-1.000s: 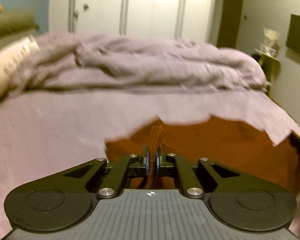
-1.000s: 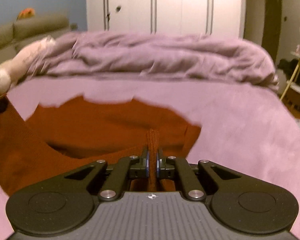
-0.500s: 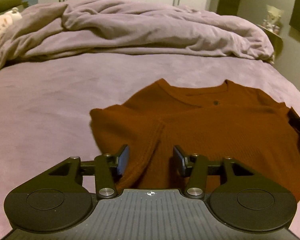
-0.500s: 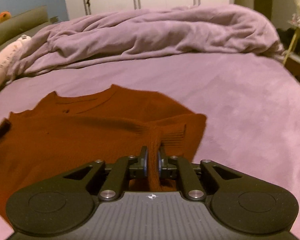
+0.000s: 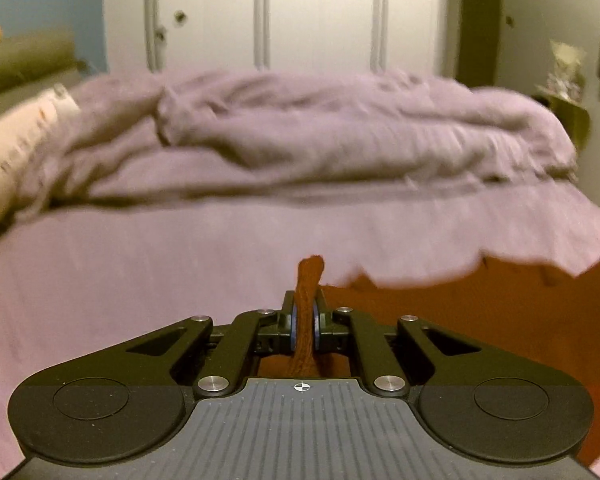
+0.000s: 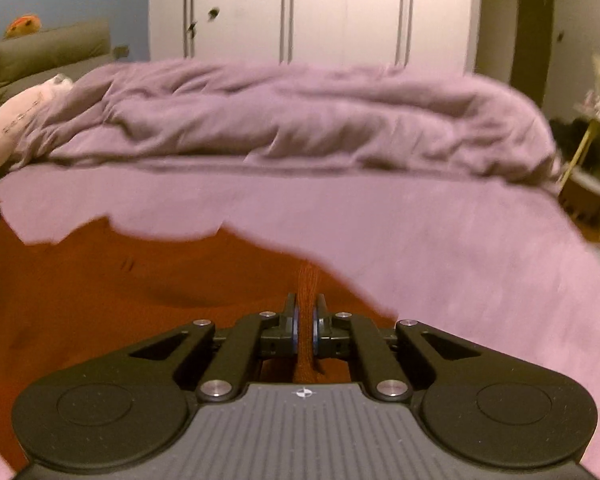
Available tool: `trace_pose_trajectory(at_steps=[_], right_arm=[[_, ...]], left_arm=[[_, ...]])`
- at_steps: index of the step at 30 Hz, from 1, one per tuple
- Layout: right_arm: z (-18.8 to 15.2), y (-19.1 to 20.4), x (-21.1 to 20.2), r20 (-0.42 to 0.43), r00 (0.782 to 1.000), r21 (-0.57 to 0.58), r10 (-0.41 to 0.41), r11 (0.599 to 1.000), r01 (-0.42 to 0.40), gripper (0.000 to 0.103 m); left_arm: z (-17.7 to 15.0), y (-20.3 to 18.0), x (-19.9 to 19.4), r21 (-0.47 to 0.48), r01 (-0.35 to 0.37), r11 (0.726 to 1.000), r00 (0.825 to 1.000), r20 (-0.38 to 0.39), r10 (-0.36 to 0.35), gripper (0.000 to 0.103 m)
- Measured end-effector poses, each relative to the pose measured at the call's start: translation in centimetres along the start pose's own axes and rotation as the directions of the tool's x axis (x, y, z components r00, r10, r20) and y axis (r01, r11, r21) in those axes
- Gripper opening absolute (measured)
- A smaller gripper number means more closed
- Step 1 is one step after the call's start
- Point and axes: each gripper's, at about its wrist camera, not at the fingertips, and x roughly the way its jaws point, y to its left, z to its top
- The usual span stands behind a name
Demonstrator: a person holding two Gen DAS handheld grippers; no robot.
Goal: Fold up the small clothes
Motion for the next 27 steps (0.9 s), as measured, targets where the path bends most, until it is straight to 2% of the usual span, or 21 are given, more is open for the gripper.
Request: trace_pose_trajectory(at_steps=[3,8,12,17,19,20,22,25,27], right_arm=[[2.3,0.3,1.8,0.052,0.995,0.008,-0.083,0.997,0.083,0.005],[3.7,1.6,6.7,0.063,0.986,-0.063,-0.158,0.985,0.162,0.005],[2.3,2.2,10.6,0.010,0.982,-0.077,-0.190,0.979,0.190,0.005],[0.4,2.4,13.1,-0.065,0.975,-0.083,-0.211,0.975,0.205,0.006],[0.0,2.6,13.3,-0.078,0.973,-0.091,-0.215,0.974,0.208,0.006],[-0.1,2.6,13.5,-0.088,0.972,-0.100,-0.218,0.973,0.210,0.006],[-0.1,2.7,13.8,-0.113,0.969,-0.114,-0.220,0.972,0.207,0.009],[0.5,3.2,13.3,-0.119,0.963,-0.168,-0.241,0.961,0.220,0.013],[0.9,3.3,11.8,-0.087,0.969,-0.152,-0.230,0.965,0.215,0.016]], left_arm=[[1.9,-0.3,2.0,-0.017,-0.054,0.998,0.998,0.044,0.054,0.009],[1.3,-2.6,7.7,0.081,-0.199,0.977,0.979,0.056,0.195,0.009],[-1.3,-2.9,11.7,0.086,-0.268,0.960,0.962,-0.021,0.271,0.009],[-3.8,-2.2,13.5,0.103,-0.288,0.952,0.950,-0.094,0.298,0.011],[-4.3,-1.7,14.3,0.090,-0.292,0.952,0.942,-0.146,0.302,0.021],[-4.3,-1.4,14.2,0.083,-0.292,0.953,0.941,-0.156,0.302,0.022],[-4.1,-1.3,13.9,0.086,-0.294,0.952,0.939,-0.161,0.304,0.041],[-3.8,-1.3,12.3,0.121,-0.272,0.955,0.947,-0.141,0.287,0.051],[-3.6,-1.2,10.7,0.105,-0.256,0.961,0.953,-0.139,0.269,0.052]])
